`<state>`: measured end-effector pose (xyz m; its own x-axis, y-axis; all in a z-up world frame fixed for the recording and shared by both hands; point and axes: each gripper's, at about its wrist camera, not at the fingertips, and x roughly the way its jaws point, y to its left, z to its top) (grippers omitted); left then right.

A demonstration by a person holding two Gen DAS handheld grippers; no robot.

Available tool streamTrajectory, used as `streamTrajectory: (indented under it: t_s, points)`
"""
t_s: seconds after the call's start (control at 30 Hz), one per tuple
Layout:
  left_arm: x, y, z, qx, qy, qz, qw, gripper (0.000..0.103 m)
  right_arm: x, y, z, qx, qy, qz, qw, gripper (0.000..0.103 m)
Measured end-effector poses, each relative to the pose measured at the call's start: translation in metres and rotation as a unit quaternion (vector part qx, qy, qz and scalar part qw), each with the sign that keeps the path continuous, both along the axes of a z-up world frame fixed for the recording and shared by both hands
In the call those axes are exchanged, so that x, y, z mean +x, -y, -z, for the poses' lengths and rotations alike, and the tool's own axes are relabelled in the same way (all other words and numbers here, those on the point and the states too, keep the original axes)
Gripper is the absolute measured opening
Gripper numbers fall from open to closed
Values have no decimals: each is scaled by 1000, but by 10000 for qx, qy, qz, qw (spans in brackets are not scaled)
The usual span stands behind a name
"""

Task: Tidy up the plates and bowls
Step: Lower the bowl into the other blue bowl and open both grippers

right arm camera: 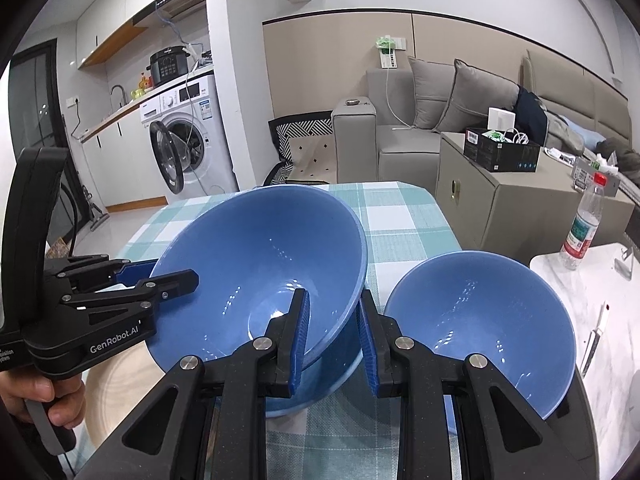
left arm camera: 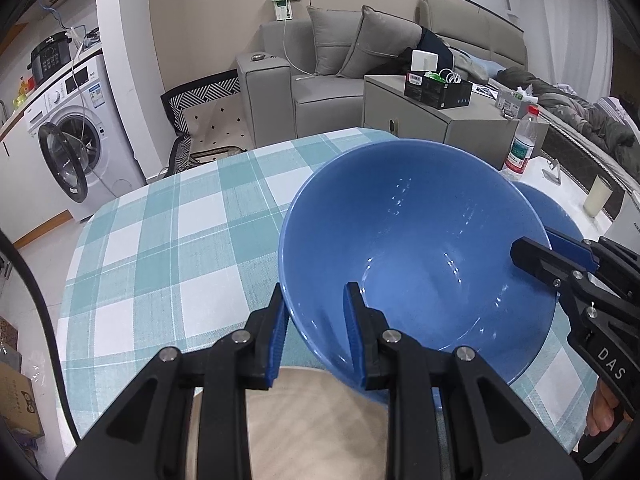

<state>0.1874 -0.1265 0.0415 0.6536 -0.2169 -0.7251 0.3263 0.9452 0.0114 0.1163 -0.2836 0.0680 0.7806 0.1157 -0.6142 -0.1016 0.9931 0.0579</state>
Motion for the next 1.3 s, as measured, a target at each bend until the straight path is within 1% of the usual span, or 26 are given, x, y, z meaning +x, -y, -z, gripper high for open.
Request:
streamTrajectory:
  t_s: [0.37, 0.57, 0.77, 0.93, 1.2, 1.3]
  points:
    - [1, 2, 9, 112, -66, -61, 9999, 25, 3, -2, 11, -86, -57, -86, 9999, 25]
    - [-1, 5, 12, 226, -67, -61, 9997, 25, 3, 3, 19, -28, -140, -121, 9998, 26]
    - [-1, 8, 15, 306, -58, -106, 9995, 25, 5, -1, 23, -218, -147, -123, 9996, 26]
    - [0, 9, 21, 338, -135, -76, 9993, 25, 7, -3, 25, -391, -168, -72, 9991, 26]
    - [-1, 10, 25, 323, -209, -30, 9993, 25, 10, -3, 30, -465, -199, -68, 9987, 31]
    - [-1, 12, 27, 370, -209, -18, 9991, 28, 9, -4, 31, -466, -210, -113, 9986, 36]
